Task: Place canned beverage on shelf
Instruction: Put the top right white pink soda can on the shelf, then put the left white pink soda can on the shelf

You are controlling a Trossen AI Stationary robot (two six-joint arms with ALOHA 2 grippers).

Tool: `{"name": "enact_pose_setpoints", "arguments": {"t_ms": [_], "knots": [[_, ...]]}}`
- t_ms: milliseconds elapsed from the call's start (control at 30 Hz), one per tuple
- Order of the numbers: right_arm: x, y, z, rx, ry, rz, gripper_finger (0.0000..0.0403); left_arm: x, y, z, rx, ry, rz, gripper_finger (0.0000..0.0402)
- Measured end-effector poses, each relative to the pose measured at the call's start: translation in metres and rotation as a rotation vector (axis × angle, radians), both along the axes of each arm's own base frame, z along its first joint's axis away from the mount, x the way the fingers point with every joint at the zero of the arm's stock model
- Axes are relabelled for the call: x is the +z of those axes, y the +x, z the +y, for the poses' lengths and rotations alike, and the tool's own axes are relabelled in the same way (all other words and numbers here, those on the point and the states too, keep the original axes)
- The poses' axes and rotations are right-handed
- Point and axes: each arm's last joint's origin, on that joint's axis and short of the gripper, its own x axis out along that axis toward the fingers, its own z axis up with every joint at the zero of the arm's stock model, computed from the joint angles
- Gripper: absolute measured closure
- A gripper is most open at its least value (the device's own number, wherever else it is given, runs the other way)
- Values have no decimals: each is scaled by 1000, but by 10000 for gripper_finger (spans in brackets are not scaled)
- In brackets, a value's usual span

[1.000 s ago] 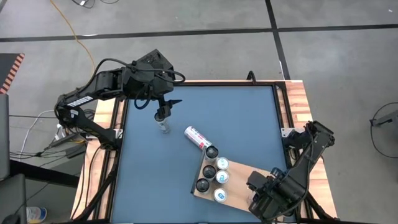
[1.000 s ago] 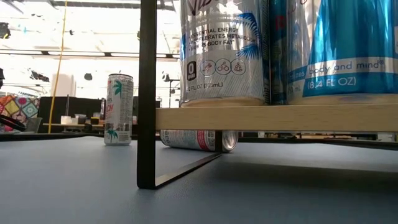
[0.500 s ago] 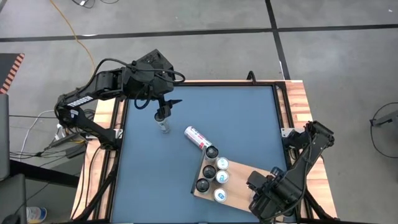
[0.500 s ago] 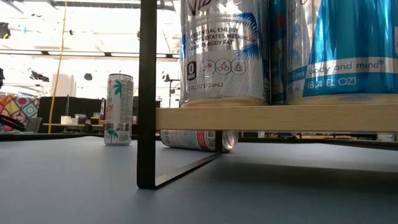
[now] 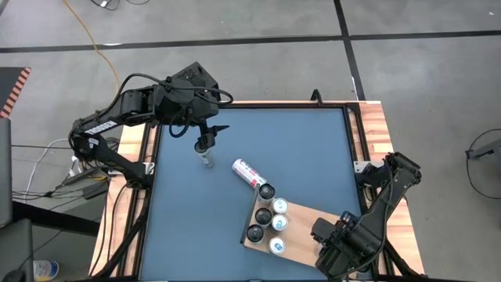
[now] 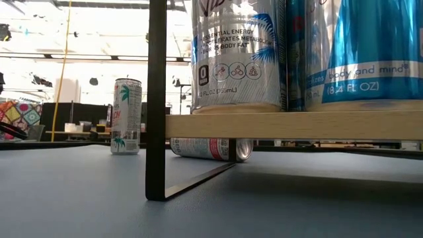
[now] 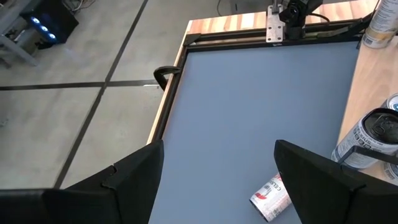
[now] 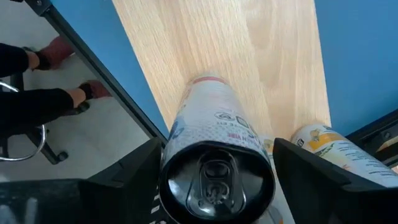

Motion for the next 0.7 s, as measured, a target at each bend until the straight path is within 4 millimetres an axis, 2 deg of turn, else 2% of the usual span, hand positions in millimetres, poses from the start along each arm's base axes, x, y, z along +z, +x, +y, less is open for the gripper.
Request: {"name": "enact_pose_setpoints", "arguments": {"t_ms": [300,467,700], "knots": [[2,5,-1,5,25,-24,108,0,0,0,-4,6,3,109],[29,14,-8,32,92,-108,107,0,0,0,-4,6,3,109],[63,15,-22,66,135,-193,106,0,0,0,-6,4,5,109]]}}
